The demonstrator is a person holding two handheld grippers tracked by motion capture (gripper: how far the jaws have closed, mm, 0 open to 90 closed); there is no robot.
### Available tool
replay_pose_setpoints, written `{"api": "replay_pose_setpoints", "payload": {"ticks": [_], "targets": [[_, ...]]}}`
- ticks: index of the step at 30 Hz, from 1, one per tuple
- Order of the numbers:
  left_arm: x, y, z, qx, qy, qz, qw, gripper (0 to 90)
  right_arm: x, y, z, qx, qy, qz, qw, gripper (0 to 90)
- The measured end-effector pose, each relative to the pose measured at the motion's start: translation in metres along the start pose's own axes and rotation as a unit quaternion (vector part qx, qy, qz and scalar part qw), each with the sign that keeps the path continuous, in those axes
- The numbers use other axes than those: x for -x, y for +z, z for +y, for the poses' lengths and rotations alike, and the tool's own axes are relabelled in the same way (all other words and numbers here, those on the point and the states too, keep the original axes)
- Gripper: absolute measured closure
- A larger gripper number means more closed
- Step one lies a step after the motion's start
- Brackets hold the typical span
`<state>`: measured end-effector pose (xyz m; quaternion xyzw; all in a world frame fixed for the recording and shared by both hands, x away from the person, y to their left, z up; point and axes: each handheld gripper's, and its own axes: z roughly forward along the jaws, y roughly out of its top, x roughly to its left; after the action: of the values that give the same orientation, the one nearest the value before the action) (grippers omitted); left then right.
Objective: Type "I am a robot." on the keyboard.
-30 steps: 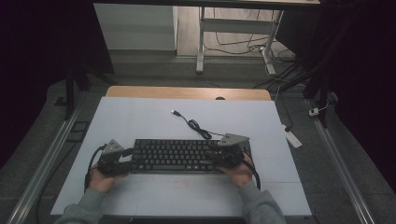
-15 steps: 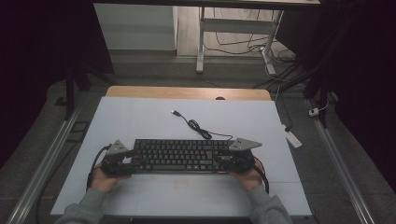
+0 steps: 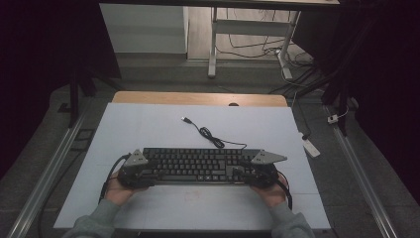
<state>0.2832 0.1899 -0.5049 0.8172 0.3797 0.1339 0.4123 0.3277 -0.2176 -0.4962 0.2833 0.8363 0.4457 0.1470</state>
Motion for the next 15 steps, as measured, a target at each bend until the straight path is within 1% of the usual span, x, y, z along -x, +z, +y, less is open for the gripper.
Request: {"api": "replay_pose_setpoints", "payload": {"ticks": [5,6,8,12,15], "targets": [[0.008,0.008,0.004,-0.006,0.015,-0.01,0.9998,59.3,0.002,-0.005,-0.005,0.003,0.006,-0.001,1.0,57.8],[0.008,0.008,0.004,-0.006,0.015,-0.01,0.9998,61.7,0.002,-0.005,-0.005,0.005,0.007,-0.001,1.0,57.8],[0.009,0.011,0.005,-0.013,0.021,-0.011,0.9996,64.8,0.002,-0.006,-0.006,0.003,0.007,-0.001,1.0,57.8],[0.011,0.016,0.006,-0.018,0.021,-0.008,0.9996,71.3,0.002,-0.006,-0.006,0.003,0.006,-0.001,1.0,57.7],[0.013,0.02,0.007,-0.024,0.026,-0.013,0.9993,79.4,0.002,-0.005,-0.006,0.002,0.004,-0.003,1.0,57.4]]}}
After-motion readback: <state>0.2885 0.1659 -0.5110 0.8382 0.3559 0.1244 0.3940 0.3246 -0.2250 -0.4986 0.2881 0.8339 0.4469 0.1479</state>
